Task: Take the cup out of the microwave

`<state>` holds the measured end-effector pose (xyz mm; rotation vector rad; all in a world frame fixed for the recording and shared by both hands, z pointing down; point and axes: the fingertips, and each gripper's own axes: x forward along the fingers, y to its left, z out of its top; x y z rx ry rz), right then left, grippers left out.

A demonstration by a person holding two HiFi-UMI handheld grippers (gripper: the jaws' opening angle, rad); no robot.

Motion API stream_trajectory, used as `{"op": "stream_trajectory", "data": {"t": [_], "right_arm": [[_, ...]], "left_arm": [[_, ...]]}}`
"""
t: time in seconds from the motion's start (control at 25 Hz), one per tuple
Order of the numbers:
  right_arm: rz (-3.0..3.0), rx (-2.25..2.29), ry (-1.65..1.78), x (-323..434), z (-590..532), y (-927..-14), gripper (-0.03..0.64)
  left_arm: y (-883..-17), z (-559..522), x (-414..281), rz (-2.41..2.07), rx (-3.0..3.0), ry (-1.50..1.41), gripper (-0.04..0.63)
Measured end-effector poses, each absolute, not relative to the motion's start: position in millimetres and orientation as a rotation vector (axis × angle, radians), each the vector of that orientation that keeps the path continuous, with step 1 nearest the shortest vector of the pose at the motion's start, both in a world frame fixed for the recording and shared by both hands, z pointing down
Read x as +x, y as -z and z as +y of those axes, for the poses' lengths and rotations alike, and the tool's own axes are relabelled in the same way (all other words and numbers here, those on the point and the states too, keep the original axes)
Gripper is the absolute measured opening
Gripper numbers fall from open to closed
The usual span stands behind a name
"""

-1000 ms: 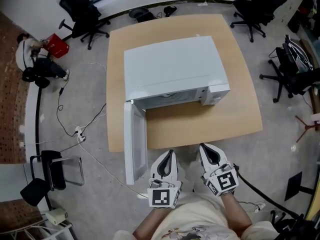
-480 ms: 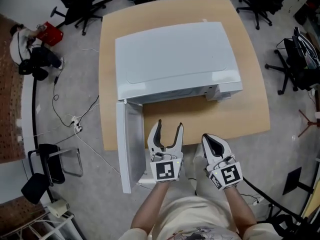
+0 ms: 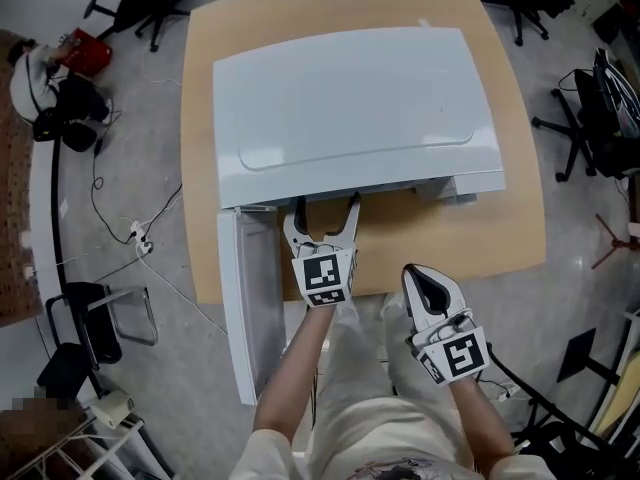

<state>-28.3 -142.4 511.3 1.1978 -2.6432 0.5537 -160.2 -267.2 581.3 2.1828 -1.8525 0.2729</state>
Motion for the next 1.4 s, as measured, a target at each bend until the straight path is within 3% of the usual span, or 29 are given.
{"op": "stream_trajectory", "data": {"t": [0.6, 0.68, 1.4], "right_arm": [[-2.616, 1.142, -0.591, -23.1, -154.1, -523.9, 0.006], [-2.615, 1.139, -0.596, -22.5, -151.8, -523.8, 0.007], [-2.655, 1.186, -0.542, -13.2, -151.4, -499.0, 0.006]], "left_arm": [[-632.2, -356.7, -163.8, -1.886, 2.184, -0.419, 0.443], [-649.2, -357.4, -164.9, -1.886, 2.164, -0.480, 0.404], [-588.7, -309.1, -153.2, -1.890, 2.232, -0.446, 0.403]]}}
